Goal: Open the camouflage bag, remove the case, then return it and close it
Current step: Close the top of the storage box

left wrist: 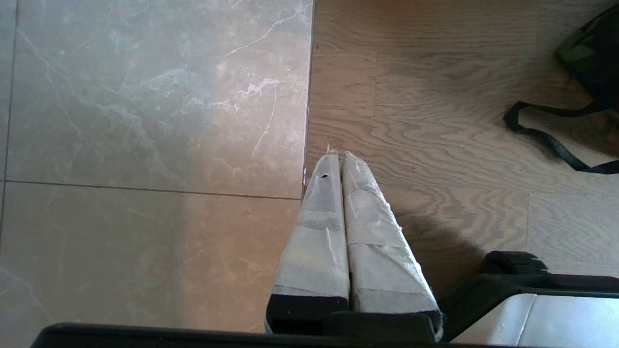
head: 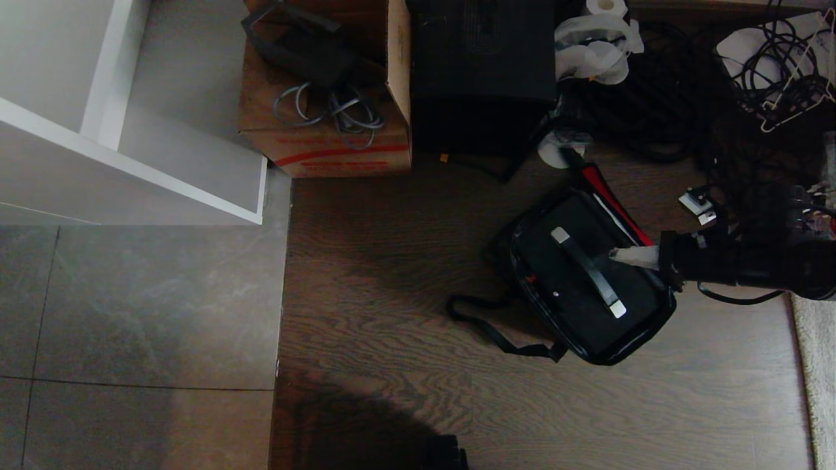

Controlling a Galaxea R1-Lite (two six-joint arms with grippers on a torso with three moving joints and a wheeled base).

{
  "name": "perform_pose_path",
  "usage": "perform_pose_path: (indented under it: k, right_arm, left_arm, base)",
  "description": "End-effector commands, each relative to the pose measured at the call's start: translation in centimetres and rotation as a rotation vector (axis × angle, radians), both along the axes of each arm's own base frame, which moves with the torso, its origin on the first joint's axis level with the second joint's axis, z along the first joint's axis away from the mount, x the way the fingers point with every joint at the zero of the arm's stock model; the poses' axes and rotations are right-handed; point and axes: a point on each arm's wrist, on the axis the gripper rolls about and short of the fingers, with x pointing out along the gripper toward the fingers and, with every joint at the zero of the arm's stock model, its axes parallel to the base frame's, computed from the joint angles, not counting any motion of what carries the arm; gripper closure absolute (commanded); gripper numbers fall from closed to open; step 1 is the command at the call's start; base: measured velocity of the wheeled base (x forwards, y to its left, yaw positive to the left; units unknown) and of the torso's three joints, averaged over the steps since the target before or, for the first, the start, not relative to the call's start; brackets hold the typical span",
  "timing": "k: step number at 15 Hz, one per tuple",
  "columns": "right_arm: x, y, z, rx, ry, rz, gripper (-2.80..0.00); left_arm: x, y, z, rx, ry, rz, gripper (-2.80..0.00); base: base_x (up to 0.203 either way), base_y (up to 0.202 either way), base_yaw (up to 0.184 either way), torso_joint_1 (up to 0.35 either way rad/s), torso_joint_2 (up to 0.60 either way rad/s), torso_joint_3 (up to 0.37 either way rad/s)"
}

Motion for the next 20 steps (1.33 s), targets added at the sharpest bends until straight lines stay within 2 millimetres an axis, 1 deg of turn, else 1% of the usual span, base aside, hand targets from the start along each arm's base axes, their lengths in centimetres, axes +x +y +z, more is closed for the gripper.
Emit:
perform_pose_path:
  k: [1, 2, 3, 4, 5, 6, 8, 9, 10, 11, 13, 14, 15, 17, 18, 20]
  right_arm:
    - [-0.5, -0.5, 1.2, 0.015, -0.02, -0.02, 0.0]
    - [-0.7, -0.7, 1.8, 0.026, -0.026, -0.031, 0.0]
    - [-0.9, -0.8, 2.8, 0.054, -0.028, -0.049, 0.0]
    - [-0.7, -1.0, 3.6, 0.092, -0.015, -0.083, 0.0]
    - [-0.6, -2.3, 3.8, 0.099, -0.014, -0.144, 0.0]
    - [-0.7, -4.5, 3.9, 0.094, -0.012, -0.231, 0.0]
    - [-1.2, -9.3, 2.7, 0.108, 0.046, -0.4, 0.0]
    - [-1.4, -11.3, 1.2, 0.12, 0.098, -0.469, 0.0]
    - [-1.4, -13.1, 0.2, 0.117, 0.132, -0.546, 0.0]
    - [-1.4, -14.4, -0.3, 0.097, 0.154, -0.629, 0.0]
    - [-1.1, -14.8, -2.5, 0.108, 0.261, -0.676, 0.0]
    - [-1.2, -14.7, -3.5, 0.123, 0.342, -0.686, -0.06]
    - [-0.9, -15.0, -3.8, 0.129, 0.375, -0.694, -2.8]
    - [-0.7, -15.1, -5.0, 0.137, 0.441, -0.767, -2.8]
    - [-0.6, -15.0, -5.3, 0.172, 0.474, -0.796, -2.8]
    - [-0.1, -15.7, -5.8, 0.209, 0.481, -0.807, -2.8]
  left_arm:
    - [0.0, 0.0, 0.0, 0.0, 0.001, 0.0, 0.0]
    - [0.0, 0.0, 0.0, 0.0, 0.002, 0.0, 0.0]
    - [0.0, 0.0, 0.0, 0.0, 0.002, 0.0, 0.0]
    - [0.0, 0.0, 0.0, 0.0, 0.001, 0.0, 0.0]
    - [0.0, 0.0, 0.0, 0.0, 0.003, 0.0, 0.0]
    - [0.0, 0.0, 0.0, 0.0, 0.004, 0.0, 0.0]
    - [0.0, 0.0, 0.0, 0.0, 0.002, 0.0, 0.0]
    - [0.0, 0.0, 0.0, 0.0, 0.001, 0.0, 0.0]
    - [0.0, 0.0, 0.0, 0.0, 0.002, 0.0, 0.0]
    - [0.0, 0.0, 0.0, 0.0, 0.001, 0.0, 0.0]
    - [0.0, 0.0, 0.0, 0.0, 0.003, 0.0, 0.0]
    - [0.0, 0.0, 0.0, 0.0, 0.002, 0.0, 0.0]
    - [0.0, 0.0, 0.0, 0.0, 0.001, 0.0, 0.0]
    - [0.0, 0.0, 0.0, 0.0, 0.001, 0.0, 0.0]
    - [0.0, 0.0, 0.0, -0.001, 0.003, 0.0, 0.0]
    - [0.0, 0.0, 0.0, -0.001, 0.002, 0.0, 0.0]
  base:
    - [0.0, 0.0, 0.0, 0.003, 0.0, -0.062]
    - [0.0, 0.0, 0.0, 0.002, 0.0, -0.027]
    - [0.0, 0.0, 0.0, 0.0, 0.0, 0.0]
    - [0.0, 0.0, 0.0, 0.0, 0.0, 0.0]
    - [0.0, 0.0, 0.0, 0.0, 0.0, 0.0]
    - [0.0, 0.0, 0.0, 0.0, 0.0, 0.0]
    - [0.0, 0.0, 0.0, 0.0, 0.0, 0.0]
    - [0.0, 0.0, 0.0, 0.0, 0.0, 0.0]
    - [0.0, 0.0, 0.0, 0.0, 0.0, 0.0]
    - [0.0, 0.0, 0.0, 0.0, 0.0, 0.0]
    - [0.0, 0.0, 0.0, 0.0, 0.0, 0.0]
    - [0.0, 0.0, 0.0, 0.0, 0.0, 0.0]
    - [0.0, 0.0, 0.0, 0.0, 0.0, 0.0]
    - [0.0, 0.0, 0.0, 0.0, 0.0, 0.0]
    - [0.0, 0.0, 0.0, 0.0, 0.0, 0.0]
    - [0.0, 0.0, 0.0, 0.0, 0.0, 0.0]
